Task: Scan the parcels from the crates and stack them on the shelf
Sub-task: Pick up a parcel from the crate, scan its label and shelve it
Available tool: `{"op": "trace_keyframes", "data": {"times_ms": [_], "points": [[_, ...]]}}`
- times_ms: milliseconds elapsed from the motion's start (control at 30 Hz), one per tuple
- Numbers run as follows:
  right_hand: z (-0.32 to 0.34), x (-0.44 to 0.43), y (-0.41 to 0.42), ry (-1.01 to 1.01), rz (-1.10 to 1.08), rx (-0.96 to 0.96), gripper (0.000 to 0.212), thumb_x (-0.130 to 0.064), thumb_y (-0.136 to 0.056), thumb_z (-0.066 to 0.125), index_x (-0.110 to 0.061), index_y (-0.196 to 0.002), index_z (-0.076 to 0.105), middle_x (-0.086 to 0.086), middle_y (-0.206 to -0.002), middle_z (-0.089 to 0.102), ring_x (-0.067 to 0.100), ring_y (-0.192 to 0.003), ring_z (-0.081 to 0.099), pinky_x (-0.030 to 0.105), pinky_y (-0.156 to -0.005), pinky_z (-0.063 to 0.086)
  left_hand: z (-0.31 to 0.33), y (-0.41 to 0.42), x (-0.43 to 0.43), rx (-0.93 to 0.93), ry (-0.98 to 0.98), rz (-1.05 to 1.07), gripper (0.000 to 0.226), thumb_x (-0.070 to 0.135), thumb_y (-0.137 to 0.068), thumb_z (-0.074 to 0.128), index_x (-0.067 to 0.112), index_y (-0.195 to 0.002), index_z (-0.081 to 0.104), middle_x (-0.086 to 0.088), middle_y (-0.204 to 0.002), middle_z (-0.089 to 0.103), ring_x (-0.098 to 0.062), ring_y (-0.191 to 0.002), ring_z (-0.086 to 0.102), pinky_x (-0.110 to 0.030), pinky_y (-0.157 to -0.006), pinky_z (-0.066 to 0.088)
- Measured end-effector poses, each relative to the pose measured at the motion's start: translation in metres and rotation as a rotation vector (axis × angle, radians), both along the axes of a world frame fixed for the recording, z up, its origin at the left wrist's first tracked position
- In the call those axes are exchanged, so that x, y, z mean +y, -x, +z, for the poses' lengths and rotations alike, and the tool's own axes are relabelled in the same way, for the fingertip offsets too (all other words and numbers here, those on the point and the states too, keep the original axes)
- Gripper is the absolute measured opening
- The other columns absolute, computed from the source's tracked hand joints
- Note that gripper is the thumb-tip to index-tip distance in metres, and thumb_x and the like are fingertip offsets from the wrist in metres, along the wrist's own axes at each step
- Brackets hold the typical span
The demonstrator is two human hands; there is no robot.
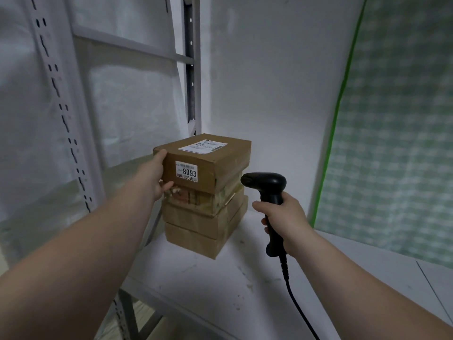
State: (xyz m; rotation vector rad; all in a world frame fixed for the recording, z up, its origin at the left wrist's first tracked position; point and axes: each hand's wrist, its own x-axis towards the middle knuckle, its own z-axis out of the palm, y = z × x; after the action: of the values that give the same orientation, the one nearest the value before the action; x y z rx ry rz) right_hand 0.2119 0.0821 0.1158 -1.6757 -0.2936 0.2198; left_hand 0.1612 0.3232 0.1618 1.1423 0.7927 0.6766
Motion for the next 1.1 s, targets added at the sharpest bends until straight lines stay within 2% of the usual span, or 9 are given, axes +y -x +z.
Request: {"op": "trace_keyframes", "data": {"times_ms": [100,167,233,333,433,567,833,1000,1100], "points": [[-0.003,-0.001,0.001,-0.002,0.006,0.004,0.021,-0.013,-0.083,0.068,-0.014,-0.103,0.06,0.007,-0.083,0.058,0.018,-0.064,0.054,0.029,-0.056,0.046,-0.016,-0.004,-0.002,-0.002,-0.009,0.017,0.055,0.051,-0.085,0.064,0.017,-0.126,0.052,-0.001,-0.103,0.059,-0.018,-0.082,0.052,-0.035,-0.061,0.058],[-0.005,-0.002,0.003,-0.004,0.008,0.01,0.021,-0.013,-0.083,0.068,-0.014,-0.102,0.06,0.007,-0.083,0.058,0.018,-0.064,0.054,0.029,-0.057,0.046,-0.033,-0.004,-0.005,0.013,-0.014,0.061,0.073,0.061,-0.068,0.07,0.021,-0.126,0.054,-0.004,-0.119,0.058,-0.023,-0.09,0.057,-0.031,-0.046,0.052],[-0.008,-0.005,0.005,-0.006,0.006,0.023,0.021,-0.013,-0.083,0.068,-0.015,-0.102,0.06,0.006,-0.083,0.058,0.018,-0.065,0.054,0.029,-0.057,0.046,-0.053,-0.002,-0.014,0.044,0.046,0.024,0.087,0.07,-0.055,0.068,0.025,-0.127,0.053,-0.006,-0.125,0.059,-0.031,-0.103,0.059,-0.043,-0.054,0.052],[-0.016,-0.009,0.01,-0.005,-0.004,0.055,0.021,-0.013,-0.082,0.069,-0.016,-0.101,0.061,0.006,-0.084,0.059,0.018,-0.065,0.054,0.029,-0.056,0.045,-0.08,0.006,-0.042,0.033,0.236,-0.246,0.072,0.074,-0.077,0.055,0.026,-0.131,0.053,-0.011,-0.126,0.062,-0.04,-0.115,0.056,-0.063,-0.082,0.047],[-0.026,-0.014,0.013,0.006,-0.014,0.093,0.021,-0.013,-0.082,0.069,-0.015,-0.102,0.061,0.007,-0.084,0.059,0.019,-0.064,0.053,0.029,-0.056,0.044,-0.105,0.007,-0.058,-0.001,0.385,-0.4,0.092,0.078,-0.07,0.058,0.026,-0.144,0.041,-0.016,-0.14,0.052,-0.044,-0.127,0.047,-0.073,-0.098,0.031],[-0.037,-0.019,0.011,0.014,-0.025,0.128,0.025,-0.011,-0.082,0.069,-0.013,-0.105,0.061,0.006,-0.08,0.058,0.019,-0.062,0.052,0.029,-0.055,0.044,-0.116,-0.007,-0.064,-0.027,0.416,-0.373,0.109,0.078,-0.061,0.066,0.024,-0.15,0.031,-0.014,-0.149,0.042,-0.043,-0.135,0.038,-0.072,-0.104,0.024],[-0.052,-0.024,0.006,0.014,-0.022,0.174,0.021,-0.011,-0.082,0.068,-0.012,-0.102,0.061,0.006,-0.078,0.057,0.018,-0.061,0.052,0.028,-0.053,0.044,-0.123,-0.026,-0.057,0.028,0.383,-0.353,0.095,0.073,-0.075,0.058,0.022,-0.15,0.03,-0.012,-0.147,0.044,-0.04,-0.133,0.042,-0.067,-0.108,0.025],[-0.059,-0.04,0.022,0.038,0.003,0.211,0.021,-0.011,-0.082,0.068,-0.013,-0.102,0.061,0.007,-0.081,0.06,0.019,-0.065,0.054,0.03,-0.057,0.045,-0.128,-0.009,-0.074,0.186,0.284,-0.358,0.064,0.052,-0.089,0.058,0.02,-0.143,0.042,-0.016,-0.139,0.047,-0.037,-0.124,0.048,-0.054,-0.1,0.04],[-0.067,-0.061,0.044,0.064,0.042,0.266,0.021,-0.008,-0.081,0.067,-0.008,-0.101,0.062,0.012,-0.083,0.063,0.019,-0.063,0.052,0.031,-0.057,0.044,-0.127,0.021,-0.102,0.288,0.165,-0.451,0.043,0.034,-0.096,0.055,0.009,-0.13,0.052,-0.015,-0.119,0.056,-0.03,-0.107,0.057,-0.048,-0.095,0.046]]}}
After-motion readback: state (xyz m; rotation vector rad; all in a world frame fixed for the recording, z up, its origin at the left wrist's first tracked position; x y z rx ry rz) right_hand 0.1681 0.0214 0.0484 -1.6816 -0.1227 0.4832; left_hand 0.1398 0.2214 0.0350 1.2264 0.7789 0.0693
